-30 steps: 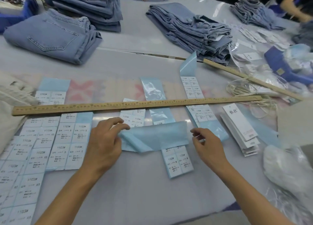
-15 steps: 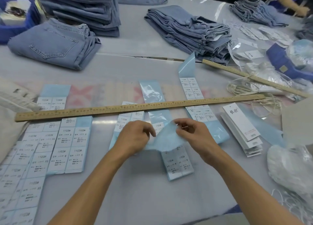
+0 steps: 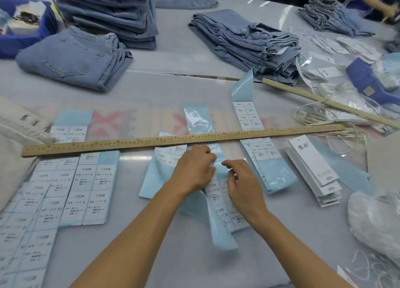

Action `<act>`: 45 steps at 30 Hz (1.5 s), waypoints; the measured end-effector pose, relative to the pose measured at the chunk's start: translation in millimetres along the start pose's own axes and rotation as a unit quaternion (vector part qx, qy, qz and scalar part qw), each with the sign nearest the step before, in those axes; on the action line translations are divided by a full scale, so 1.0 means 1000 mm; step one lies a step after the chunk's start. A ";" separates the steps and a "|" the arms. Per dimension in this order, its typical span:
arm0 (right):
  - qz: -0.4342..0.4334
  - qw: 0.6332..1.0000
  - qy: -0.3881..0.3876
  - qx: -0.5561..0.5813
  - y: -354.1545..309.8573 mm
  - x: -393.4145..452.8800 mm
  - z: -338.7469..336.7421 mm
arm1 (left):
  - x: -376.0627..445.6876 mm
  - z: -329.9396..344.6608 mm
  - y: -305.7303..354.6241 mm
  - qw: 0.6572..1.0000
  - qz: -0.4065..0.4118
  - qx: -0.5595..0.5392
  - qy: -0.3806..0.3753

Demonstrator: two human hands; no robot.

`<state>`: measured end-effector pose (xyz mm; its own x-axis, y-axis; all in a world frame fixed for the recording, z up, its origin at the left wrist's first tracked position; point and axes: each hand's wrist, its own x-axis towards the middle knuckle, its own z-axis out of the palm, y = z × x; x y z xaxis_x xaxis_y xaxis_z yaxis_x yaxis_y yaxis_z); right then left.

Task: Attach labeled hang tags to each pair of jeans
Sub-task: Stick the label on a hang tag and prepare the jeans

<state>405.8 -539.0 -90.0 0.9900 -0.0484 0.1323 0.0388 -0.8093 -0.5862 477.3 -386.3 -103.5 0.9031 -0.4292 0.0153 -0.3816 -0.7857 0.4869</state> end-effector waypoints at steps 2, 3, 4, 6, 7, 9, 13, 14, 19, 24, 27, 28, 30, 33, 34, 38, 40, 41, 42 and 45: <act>-0.036 0.997 0.012 -0.062 0.021 -0.007 0.018 | -0.004 0.009 -0.002 1.000 -0.001 0.014 0.022; -0.061 0.995 0.013 -0.082 0.028 -0.012 0.025 | -0.006 0.012 -0.005 1.000 -0.005 0.012 0.027; -0.078 0.992 0.016 -0.095 0.031 -0.015 0.028 | -0.008 0.014 -0.007 0.999 -0.008 0.007 0.033; -0.083 0.991 0.023 -0.106 0.036 -0.014 0.032 | -0.011 0.017 -0.011 0.999 -0.007 -0.004 0.048; -0.082 0.990 0.025 -0.111 0.035 -0.014 0.032 | -0.011 0.018 -0.011 0.998 -0.006 -0.007 0.055; -0.080 0.989 0.025 -0.123 0.033 -0.015 0.030 | -0.012 0.019 -0.010 0.998 -0.004 -0.005 0.067; -0.089 0.987 0.024 -0.134 0.031 -0.015 0.029 | -0.011 0.019 -0.008 0.997 -0.002 0.025 0.078; -0.091 0.986 0.028 -0.134 0.032 -0.015 0.029 | -0.011 0.018 -0.007 0.996 0.001 0.038 0.081; -0.092 0.986 0.027 -0.137 0.031 -0.016 0.029 | -0.012 0.018 0.000 0.991 0.010 0.101 0.085; -0.092 0.987 0.031 -0.132 0.031 -0.015 0.028 | -0.013 0.015 0.002 0.989 0.010 0.115 0.092; -0.094 0.987 0.035 -0.127 0.032 -0.016 0.029 | -0.015 0.011 0.006 0.987 0.026 0.130 0.088; -0.095 0.987 0.036 -0.127 0.032 -0.016 0.030 | -0.016 0.010 0.007 0.986 0.032 0.138 0.091; -0.098 0.986 0.038 -0.129 0.033 -0.016 0.030 | -0.017 0.006 0.008 0.983 0.038 0.150 0.102; -0.096 0.986 0.038 -0.130 0.034 -0.016 0.031 | -0.017 0.007 0.006 0.980 0.046 0.154 0.114; -0.096 0.986 0.040 -0.130 0.034 -0.015 0.032 | -0.017 0.009 0.003 0.981 0.049 0.151 0.111; -0.100 0.984 0.042 -0.141 0.033 -0.014 0.032 | -0.014 0.019 -0.007 0.986 0.051 0.128 0.099; -0.100 0.984 0.046 -0.140 0.034 -0.014 0.032 | -0.013 0.019 -0.008 0.986 0.048 0.125 0.098; -0.100 0.984 0.048 -0.139 0.034 -0.014 0.032 | -0.012 0.018 -0.007 0.986 0.047 0.121 0.103; -0.102 0.984 0.049 -0.139 0.035 -0.014 0.033 | -0.012 0.018 -0.007 0.986 0.047 0.118 0.109; -0.107 0.983 0.054 -0.139 0.035 -0.015 0.034 | -0.013 0.017 -0.006 0.985 0.047 0.112 0.120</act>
<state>397.1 -547.0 -139.7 0.9426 0.0911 0.3212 0.1918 -0.9353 -0.2974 464.9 -383.9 -121.3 0.8717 -0.4085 0.2707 -0.4759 -0.8374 0.2689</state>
